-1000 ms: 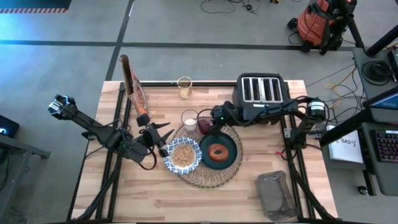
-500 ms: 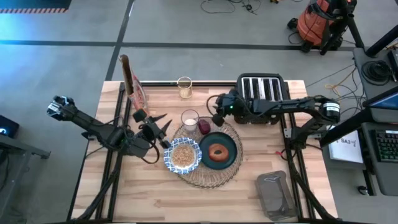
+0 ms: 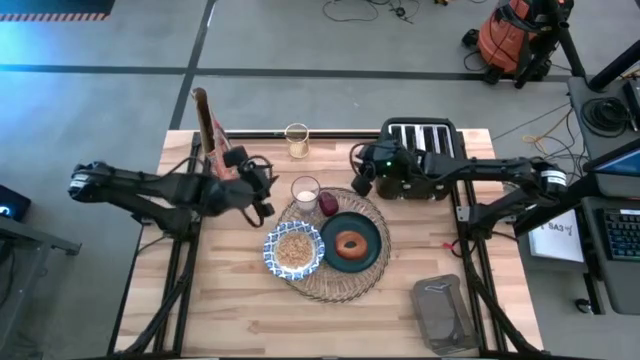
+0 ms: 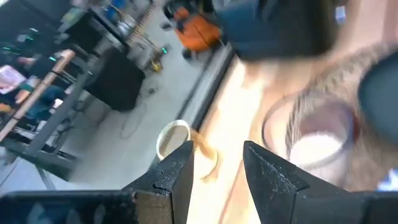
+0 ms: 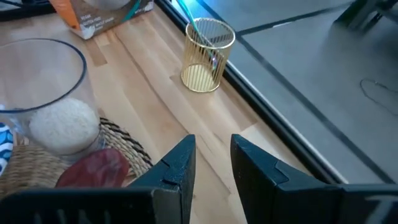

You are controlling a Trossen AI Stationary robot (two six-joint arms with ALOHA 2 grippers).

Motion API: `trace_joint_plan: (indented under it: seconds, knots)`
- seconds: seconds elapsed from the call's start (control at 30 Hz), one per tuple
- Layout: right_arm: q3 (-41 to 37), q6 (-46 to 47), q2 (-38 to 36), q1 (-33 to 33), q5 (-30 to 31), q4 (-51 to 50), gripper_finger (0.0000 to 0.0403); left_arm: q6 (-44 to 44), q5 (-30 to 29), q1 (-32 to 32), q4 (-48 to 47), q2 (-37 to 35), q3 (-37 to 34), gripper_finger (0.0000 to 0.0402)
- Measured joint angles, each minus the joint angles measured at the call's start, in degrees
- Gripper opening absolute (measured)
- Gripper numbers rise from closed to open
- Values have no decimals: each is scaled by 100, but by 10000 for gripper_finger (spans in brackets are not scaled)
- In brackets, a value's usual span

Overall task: Arrange a breakfast setting
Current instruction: Put the violet spoon to the left of the brown placemat

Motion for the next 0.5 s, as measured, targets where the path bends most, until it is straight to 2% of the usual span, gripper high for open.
trace_joint_plan:
  seconds: [0.27, 0.5]
  knots:
    - [-220, -203, -409, 7, -15, -58, 91, 1176, 1654, 1049, -439, 42, -41, 123]
    - [-249, -204, -462, 17, -25, -188, 91, 2466, 2004, 1825, -385, 253, -41, 123]
